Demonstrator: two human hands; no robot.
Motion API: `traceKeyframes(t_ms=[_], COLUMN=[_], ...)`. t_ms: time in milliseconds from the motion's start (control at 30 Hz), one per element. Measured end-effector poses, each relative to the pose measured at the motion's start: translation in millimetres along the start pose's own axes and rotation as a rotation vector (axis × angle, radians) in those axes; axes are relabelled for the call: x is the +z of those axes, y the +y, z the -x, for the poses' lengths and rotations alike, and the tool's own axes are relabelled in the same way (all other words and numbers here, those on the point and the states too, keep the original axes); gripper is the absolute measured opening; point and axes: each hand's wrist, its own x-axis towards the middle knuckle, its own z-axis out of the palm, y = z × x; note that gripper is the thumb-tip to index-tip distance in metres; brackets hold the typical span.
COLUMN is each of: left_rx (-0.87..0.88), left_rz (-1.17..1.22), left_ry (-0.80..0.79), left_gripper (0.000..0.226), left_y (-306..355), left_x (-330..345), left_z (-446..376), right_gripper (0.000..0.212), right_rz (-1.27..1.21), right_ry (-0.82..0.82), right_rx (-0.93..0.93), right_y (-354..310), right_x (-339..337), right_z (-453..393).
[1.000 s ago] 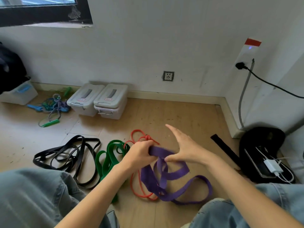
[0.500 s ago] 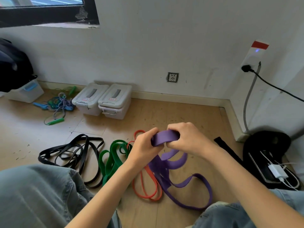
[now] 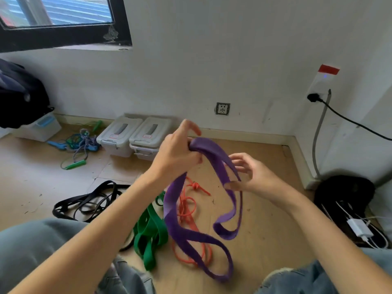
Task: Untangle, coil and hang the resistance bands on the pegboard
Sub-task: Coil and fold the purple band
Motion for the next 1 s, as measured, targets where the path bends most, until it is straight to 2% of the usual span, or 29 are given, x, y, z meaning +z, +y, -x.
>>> traceKeyframes(t_ms=[33, 100, 233, 333, 400, 433, 467, 533, 600, 667, 733, 767, 833, 900, 1000], left_rx=[0.030, 0.039, -0.002, -0.075, -0.215, -0.265, -0.265, -0.203, -0.142, -0.049, 0.008, 0.011, 0.026, 0.047, 0.102], left_rz=[-0.085, -0.152, -0.066, -0.018, 0.021, 0.058, 0.066, 0.039, 0.046, -0.090, -0.213, -0.223, -0.240, -0.247, -0.177], left_ry=[-0.055, -0.074, -0.010, -0.160, -0.296, -0.292, -0.231, -0.006, 0.239, 0.295, 0.166, 0.081, -0.036, -0.053, -0.045], left_gripper=[0.039, 0.035, 0.024, 0.012, 0.019, 0.026, 0.033, 0.039, 0.025, 0.014, 0.019, 0.023, 0.027, 0.026, 0.016], left_y=[9, 18, -12, -57, -79, -85, -87, -79, -55, -25, 6, 19, 32, 28, 0], left_x=[4, 15, 23, 48, 62, 63, 59, 42, 17, 2, 5, 11, 24, 27, 35], left_z=[0, 2, 6, 37, 58, 61, 58, 42, 22, 9, 5, 7, 7, 4, 8], right_gripper=[0.053, 0.038, 0.014, 0.011, 0.015, 0.015, 0.014, 0.009, 0.015, 0.034, 0.054, 0.052, 0.031, 0.014, 0.019], right_rz=[-0.061, -0.141, -0.254, -0.534, -0.668, -0.665, -0.611, -0.396, -0.151, -0.023, -0.093, -0.116, -0.113, -0.169, -0.438], right_ry=[-0.023, -0.043, 0.149, 0.143, 0.123, 0.135, 0.159, 0.177, 0.070, -0.060, -0.070, -0.052, 0.039, 0.183, 0.260], right_rx=[-0.043, -0.115, -0.240, -0.292, -0.330, -0.344, -0.344, -0.295, -0.181, -0.059, -0.063, -0.096, -0.153, -0.201, -0.347], right_y=[-3, -9, -26, -42, -48, -49, -48, -38, -24, -11, -9, -12, -17, -23, -40], right_x=[7, 19, 25, 16, 7, 3, -2, -10, -15, -10, 2, 8, 16, 14, 1], right_z=[1, 1, -2, -3, -3, -4, -4, -3, 1, 6, 8, 7, 3, 0, -4])
